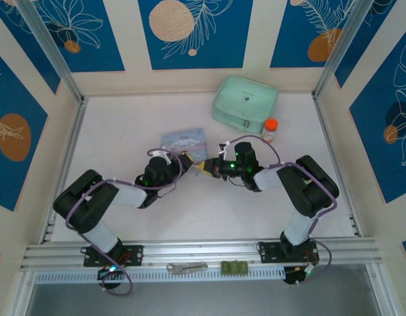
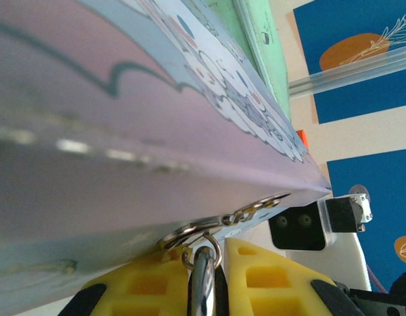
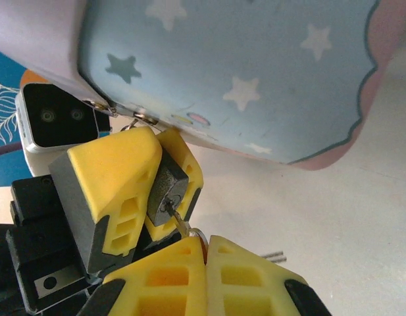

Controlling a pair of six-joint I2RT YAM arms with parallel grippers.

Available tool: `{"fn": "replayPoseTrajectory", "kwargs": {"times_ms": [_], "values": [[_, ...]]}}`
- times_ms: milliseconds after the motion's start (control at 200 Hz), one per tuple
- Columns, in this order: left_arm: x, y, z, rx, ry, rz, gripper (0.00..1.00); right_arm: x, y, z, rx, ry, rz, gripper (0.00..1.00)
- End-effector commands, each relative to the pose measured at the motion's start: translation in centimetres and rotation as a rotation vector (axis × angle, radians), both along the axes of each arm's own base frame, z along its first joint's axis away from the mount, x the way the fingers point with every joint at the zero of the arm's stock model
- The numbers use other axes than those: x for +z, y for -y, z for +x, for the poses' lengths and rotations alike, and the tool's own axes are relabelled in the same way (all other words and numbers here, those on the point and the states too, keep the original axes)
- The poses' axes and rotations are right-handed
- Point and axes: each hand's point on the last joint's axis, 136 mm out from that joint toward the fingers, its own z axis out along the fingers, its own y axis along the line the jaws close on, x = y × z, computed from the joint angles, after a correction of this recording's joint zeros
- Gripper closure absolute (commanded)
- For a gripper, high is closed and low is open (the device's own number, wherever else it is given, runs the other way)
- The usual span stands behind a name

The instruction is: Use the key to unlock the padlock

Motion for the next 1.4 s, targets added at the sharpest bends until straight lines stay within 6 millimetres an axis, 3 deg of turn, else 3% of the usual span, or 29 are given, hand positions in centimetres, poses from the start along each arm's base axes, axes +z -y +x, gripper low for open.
{"fn": "replayPoseTrajectory", "kwargs": {"times_ms": [0, 430, 795, 1155, 1396], "values": [[-1.0, -2.1, 0.8, 0.078, -0.002, 0.092, 1.00, -0.3, 2.9, 2.4, -0.140, 0.047, -0.037, 1.00], [0.0, -1.5, 1.4, 0.094, 0.019, 0.029, 1.00, 0.3, 1.8, 1.5, -0.133, 0.040, -0.013, 1.00], [1.6, -0.8, 1.2, 0.072, -0.075, -0.177, 1.00, 1.6, -0.6, 0.6, -0.115, 0.111, 0.042, 1.00], [1.1, -0.9, 1.5, 0.046, -0.121, -0.373, 1.00, 1.5, -1.0, 0.5, -0.145, 0.117, 0.081, 1.00], [0.1, -1.1, 1.9, 0.068, -0.131, -0.397, 1.00, 0.8, -0.8, 0.2, -0.165, 0.090, 0.065, 1.00]]}}
